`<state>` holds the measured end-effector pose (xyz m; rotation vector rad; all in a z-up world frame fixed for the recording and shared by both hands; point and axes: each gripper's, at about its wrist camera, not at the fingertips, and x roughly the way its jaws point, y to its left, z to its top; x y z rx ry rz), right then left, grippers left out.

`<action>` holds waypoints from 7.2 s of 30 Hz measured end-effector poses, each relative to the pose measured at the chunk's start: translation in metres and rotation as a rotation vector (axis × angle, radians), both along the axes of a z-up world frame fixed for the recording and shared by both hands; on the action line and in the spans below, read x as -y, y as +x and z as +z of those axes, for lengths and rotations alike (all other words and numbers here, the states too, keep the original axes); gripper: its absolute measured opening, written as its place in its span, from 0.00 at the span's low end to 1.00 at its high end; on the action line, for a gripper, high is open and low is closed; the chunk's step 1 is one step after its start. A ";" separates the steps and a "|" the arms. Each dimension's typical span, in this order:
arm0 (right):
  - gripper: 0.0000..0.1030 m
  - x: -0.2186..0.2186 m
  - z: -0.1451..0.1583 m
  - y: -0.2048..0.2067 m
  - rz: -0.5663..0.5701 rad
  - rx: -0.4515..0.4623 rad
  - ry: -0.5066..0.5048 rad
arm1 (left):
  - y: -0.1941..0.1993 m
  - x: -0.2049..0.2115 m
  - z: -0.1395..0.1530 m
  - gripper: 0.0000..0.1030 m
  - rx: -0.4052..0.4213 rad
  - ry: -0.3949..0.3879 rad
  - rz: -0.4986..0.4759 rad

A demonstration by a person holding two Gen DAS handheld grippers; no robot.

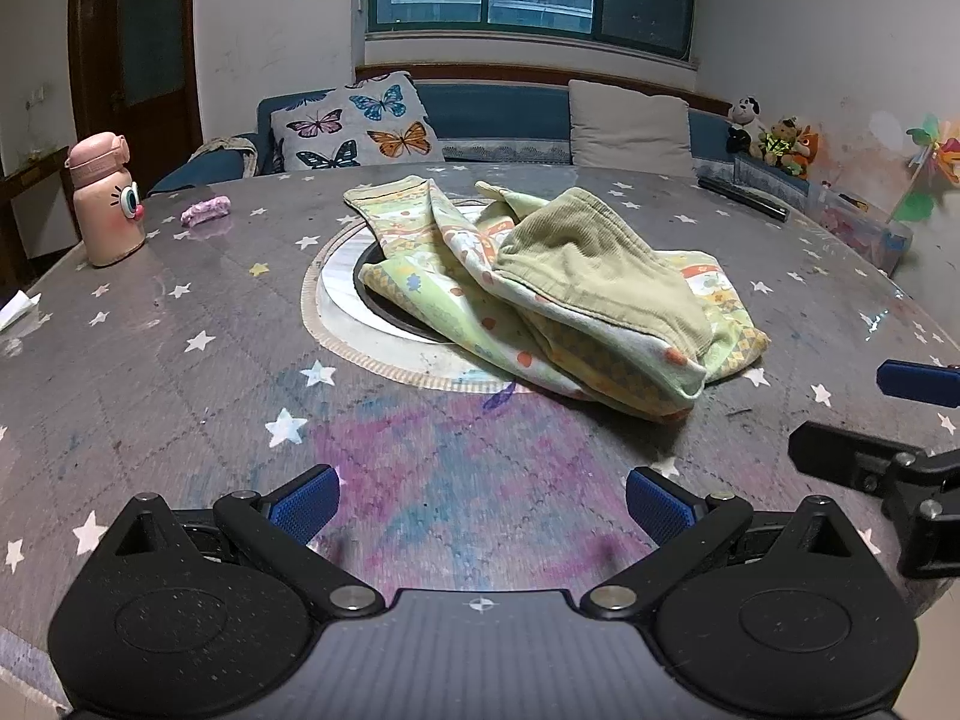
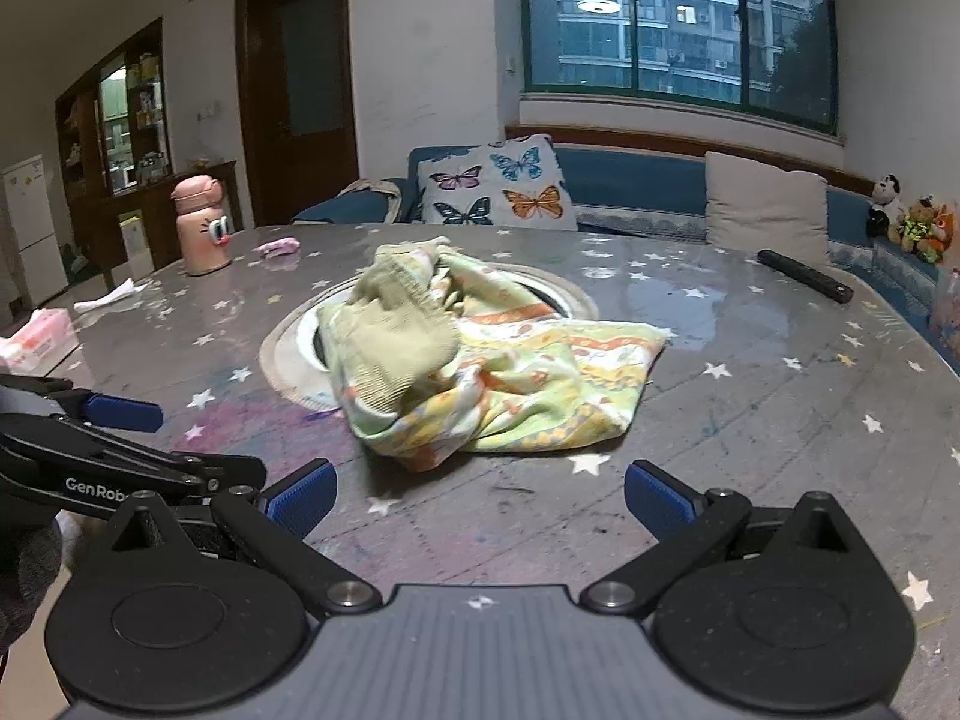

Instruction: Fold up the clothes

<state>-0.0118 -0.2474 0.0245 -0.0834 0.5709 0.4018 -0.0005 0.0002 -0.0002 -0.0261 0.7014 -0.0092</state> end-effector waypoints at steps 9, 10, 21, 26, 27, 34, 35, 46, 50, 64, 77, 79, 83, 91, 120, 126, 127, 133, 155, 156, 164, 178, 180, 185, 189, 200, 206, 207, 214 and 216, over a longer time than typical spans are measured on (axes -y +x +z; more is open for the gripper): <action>1.00 -0.008 0.000 -0.010 0.061 -0.007 -0.002 | -0.010 0.001 -0.002 1.00 -0.005 -0.005 -0.001; 1.00 -0.007 0.001 -0.013 0.065 -0.011 0.000 | -0.010 0.001 -0.003 1.00 -0.007 -0.003 -0.001; 1.00 -0.014 -0.003 -0.022 0.094 -0.055 -0.001 | -0.016 0.003 -0.007 1.00 -0.032 0.015 0.008; 1.00 -0.017 -0.004 -0.024 0.108 -0.063 -0.002 | -0.018 0.003 -0.010 1.00 -0.041 0.019 0.015; 1.00 -0.017 -0.005 -0.024 0.110 -0.067 0.000 | -0.018 0.002 -0.010 1.00 -0.042 0.020 0.016; 1.00 -0.017 -0.009 -0.021 0.110 -0.098 0.005 | -0.020 0.001 -0.012 1.00 -0.052 0.024 0.026; 1.00 -0.018 -0.010 -0.021 0.110 -0.100 0.005 | -0.020 0.001 -0.013 1.00 -0.053 0.024 0.028; 1.00 -0.019 -0.012 -0.020 0.114 -0.109 -0.008 | -0.018 0.002 -0.013 1.00 -0.061 0.033 0.031; 1.00 -0.019 -0.011 -0.019 0.115 -0.108 -0.009 | -0.016 0.003 -0.013 1.00 -0.063 0.036 0.030; 1.00 -0.020 -0.010 -0.012 0.110 -0.109 -0.010 | -0.006 0.002 -0.011 1.00 -0.066 0.040 0.028; 0.99 -0.019 -0.008 0.000 0.110 -0.113 -0.007 | 0.007 0.002 -0.011 1.00 -0.083 0.049 0.025; 0.99 -0.019 -0.007 0.002 0.110 -0.111 -0.006 | 0.010 0.002 -0.011 1.00 -0.086 0.050 0.025; 0.99 -0.019 -0.005 0.007 0.112 -0.108 -0.006 | 0.015 0.001 -0.011 1.00 -0.091 0.052 0.025; 0.99 -0.019 0.003 0.016 0.110 -0.097 0.006 | 0.025 -0.003 -0.010 1.00 -0.097 0.055 0.030; 0.99 -0.027 0.013 0.035 0.128 -0.077 0.013 | 0.039 -0.010 -0.003 1.00 -0.094 0.064 0.043; 0.99 -0.028 0.016 0.042 0.130 -0.070 0.018 | 0.046 -0.013 0.000 1.00 -0.091 0.069 0.049; 0.99 -0.029 0.017 0.044 0.131 -0.070 0.017 | 0.047 -0.014 0.000 1.00 -0.090 0.070 0.051; 0.99 -0.034 0.021 0.055 0.142 -0.060 0.017 | 0.056 -0.019 0.001 1.00 -0.091 0.074 0.059; 0.90 -0.082 0.009 0.086 0.320 -0.117 -0.014 | 0.108 -0.067 0.041 1.00 0.005 0.068 0.139; 0.90 -0.085 0.007 0.084 0.335 -0.126 -0.014 | 0.112 -0.065 0.042 1.00 0.007 0.065 0.131; 0.88 -0.081 0.015 0.077 0.387 -0.102 -0.008 | 0.147 -0.055 0.046 0.95 0.014 0.034 0.078; 0.85 -0.036 0.029 0.177 0.158 -0.034 -0.043 | 0.209 -0.051 0.036 0.76 -0.024 -0.004 0.027; 0.82 -0.037 0.020 0.194 0.144 -0.064 -0.045 | 0.217 -0.050 0.033 0.74 -0.036 -0.016 0.012; 0.78 -0.044 -0.001 0.220 0.136 -0.111 -0.056 | 0.235 -0.045 0.026 0.70 -0.061 -0.020 -0.005; 0.71 -0.050 -0.012 0.235 0.142 -0.134 -0.054 | 0.248 -0.040 0.020 0.60 -0.091 -0.034 -0.034; 0.17 -0.052 -0.030 0.255 0.130 -0.198 -0.035 | 0.253 -0.039 0.011 0.07 -0.127 -0.094 -0.076; 0.04 -0.043 -0.026 0.251 0.089 -0.186 -0.016 | 0.244 -0.041 0.017 0.02 -0.086 -0.089 -0.066; 0.03 -0.041 -0.024 0.250 0.082 -0.177 -0.014 | 0.242 -0.043 0.018 0.02 -0.078 -0.089 -0.064; 0.03 -0.013 -0.012 0.232 0.013 -0.122 -0.001 | 0.220 -0.058 0.029 0.01 -0.037 -0.120 -0.014; 0.03 0.001 -0.007 0.224 -0.016 -0.105 0.006 | 0.209 -0.064 0.035 0.01 -0.019 -0.127 0.002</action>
